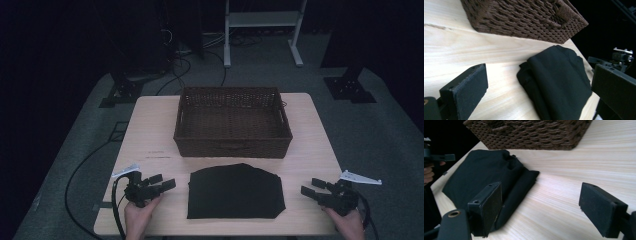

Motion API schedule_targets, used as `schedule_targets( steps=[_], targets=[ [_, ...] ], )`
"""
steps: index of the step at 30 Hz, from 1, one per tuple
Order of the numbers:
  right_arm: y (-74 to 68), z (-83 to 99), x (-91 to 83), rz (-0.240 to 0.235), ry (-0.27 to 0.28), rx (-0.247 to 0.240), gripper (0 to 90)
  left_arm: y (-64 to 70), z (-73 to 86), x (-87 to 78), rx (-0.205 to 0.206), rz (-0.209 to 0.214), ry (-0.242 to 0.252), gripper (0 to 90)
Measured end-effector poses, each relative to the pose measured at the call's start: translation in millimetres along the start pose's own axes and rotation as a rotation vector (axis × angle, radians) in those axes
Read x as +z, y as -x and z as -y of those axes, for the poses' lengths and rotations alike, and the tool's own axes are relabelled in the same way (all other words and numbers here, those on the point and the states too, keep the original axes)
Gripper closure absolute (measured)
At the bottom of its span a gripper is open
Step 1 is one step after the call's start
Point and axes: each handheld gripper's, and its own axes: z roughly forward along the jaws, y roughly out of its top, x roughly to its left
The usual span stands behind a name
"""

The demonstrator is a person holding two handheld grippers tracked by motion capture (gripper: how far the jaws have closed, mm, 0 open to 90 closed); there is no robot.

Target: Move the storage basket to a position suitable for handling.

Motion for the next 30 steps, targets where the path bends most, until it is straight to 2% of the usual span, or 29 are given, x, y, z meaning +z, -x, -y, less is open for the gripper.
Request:
schedule_targets(
  steps=[2, 5, 7, 10, 13, 14, 15, 19, 20, 22, 27, 30],
  targets=[
    [-1.3, -0.2, 1.0, -0.009, 0.001, 0.002, 18.1, 1.4, 1.6, 1.6, -0.005, 0.000, 0.002, 0.0],
    [-8.4, -1.2, 3.7, -0.017, -0.003, 0.005, 18.2, 7.2, 5.1, 10.5, -0.009, 0.014, -0.024, 0.0],
    [-13.5, -2.6, 7.4, -0.027, -0.007, 0.000, 18.1, 14.0, 5.4, 18.5, 0.011, 0.013, -0.045, 0.0],
    [-19.3, -3.3, 12.1, -0.042, -0.017, 0.013, 18.1, 20.5, 7.3, 25.2, 0.033, -0.006, -0.052, 0.0],
    [-24.3, -3.4, 18.6, -0.047, -0.034, 0.014, 18.2, 23.1, 9.6, 30.2, 0.020, -0.001, -0.066, 0.0],
    [-24.3, -3.4, 18.6, -0.047, -0.034, 0.014, 18.2, 24.4, 11.0, 33.8, 0.023, -0.010, -0.088, 0.0],
    [-26.2, -3.5, 24.7, -0.056, -0.058, 0.021, 18.2, 25.3, 11.9, 35.7, 0.016, -0.012, -0.094, 0.0],
    [-29.1, -3.0, 33.4, -0.072, -0.088, 0.046, 18.2, 27.7, 15.8, 42.4, 0.007, -0.008, -0.116, 0.0],
    [-32.2, -1.1, 42.2, -0.064, -0.134, 0.050, 18.2, 28.8, 17.4, 45.1, 0.006, -0.006, -0.134, 0.0],
    [-33.6, 0.9, 48.0, -0.072, -0.163, 0.060, 18.3, 30.6, 19.6, 48.0, -0.003, -0.004, -0.143, 0.0],
    [-35.4, 3.0, 55.0, -0.060, -0.186, 0.095, 19.3, 32.8, 22.2, 54.7, -0.007, -0.006, -0.167, 2.8],
    [-36.6, 3.5, 58.0, -0.045, -0.202, 0.094, 19.4, 32.5, 24.3, 60.4, -0.015, -0.012, -0.183, 3.1]
  ],
)
